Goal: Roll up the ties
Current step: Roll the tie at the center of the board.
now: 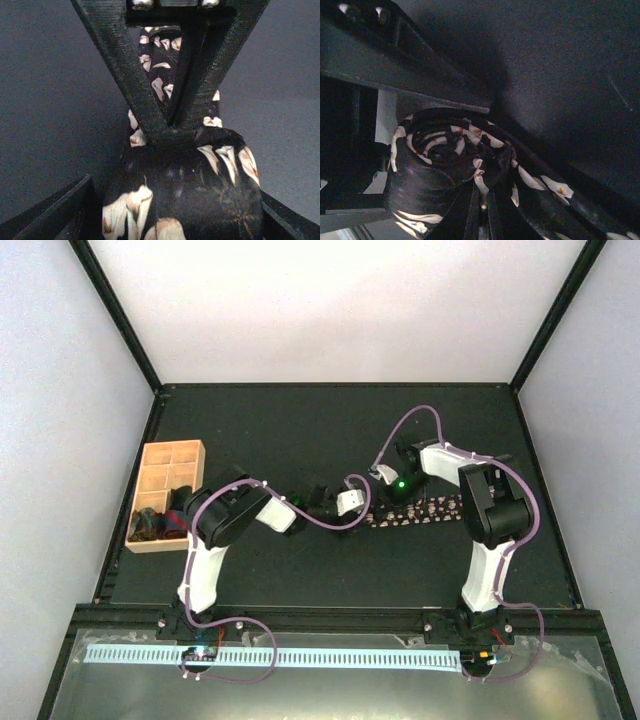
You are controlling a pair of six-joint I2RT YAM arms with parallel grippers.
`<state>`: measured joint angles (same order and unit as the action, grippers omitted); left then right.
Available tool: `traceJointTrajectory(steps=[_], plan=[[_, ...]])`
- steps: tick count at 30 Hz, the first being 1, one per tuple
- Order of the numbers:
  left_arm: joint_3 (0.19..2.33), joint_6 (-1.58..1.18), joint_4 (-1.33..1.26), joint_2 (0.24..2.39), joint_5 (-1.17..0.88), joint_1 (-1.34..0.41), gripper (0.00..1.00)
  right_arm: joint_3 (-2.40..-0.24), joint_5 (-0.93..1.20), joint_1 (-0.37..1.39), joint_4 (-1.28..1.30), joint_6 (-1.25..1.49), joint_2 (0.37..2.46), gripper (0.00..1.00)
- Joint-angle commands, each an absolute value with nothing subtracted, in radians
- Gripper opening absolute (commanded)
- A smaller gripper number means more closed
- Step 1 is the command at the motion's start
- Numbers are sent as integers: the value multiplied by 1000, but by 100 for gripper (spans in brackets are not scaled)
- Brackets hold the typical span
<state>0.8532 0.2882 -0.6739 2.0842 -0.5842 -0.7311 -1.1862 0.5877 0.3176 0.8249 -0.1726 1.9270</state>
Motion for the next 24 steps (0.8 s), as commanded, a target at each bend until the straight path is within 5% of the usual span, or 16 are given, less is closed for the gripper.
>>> traceJointTrajectory(steps=[1,8,16,24], plan=[[869,326,-639,2112,-553,-748,71,-1197,497,326,794,-155,1999,2],[808,410,-494,1998,-489,-750,41,-1261,601,329,775,-123,2029,7],[834,451,-218,1942,-395,-750,37,-1290,741,224,868,-135,1940,41],[875,457,-163,1960,-363,-756,38,-1243,914,281,872,-72,1922,49]])
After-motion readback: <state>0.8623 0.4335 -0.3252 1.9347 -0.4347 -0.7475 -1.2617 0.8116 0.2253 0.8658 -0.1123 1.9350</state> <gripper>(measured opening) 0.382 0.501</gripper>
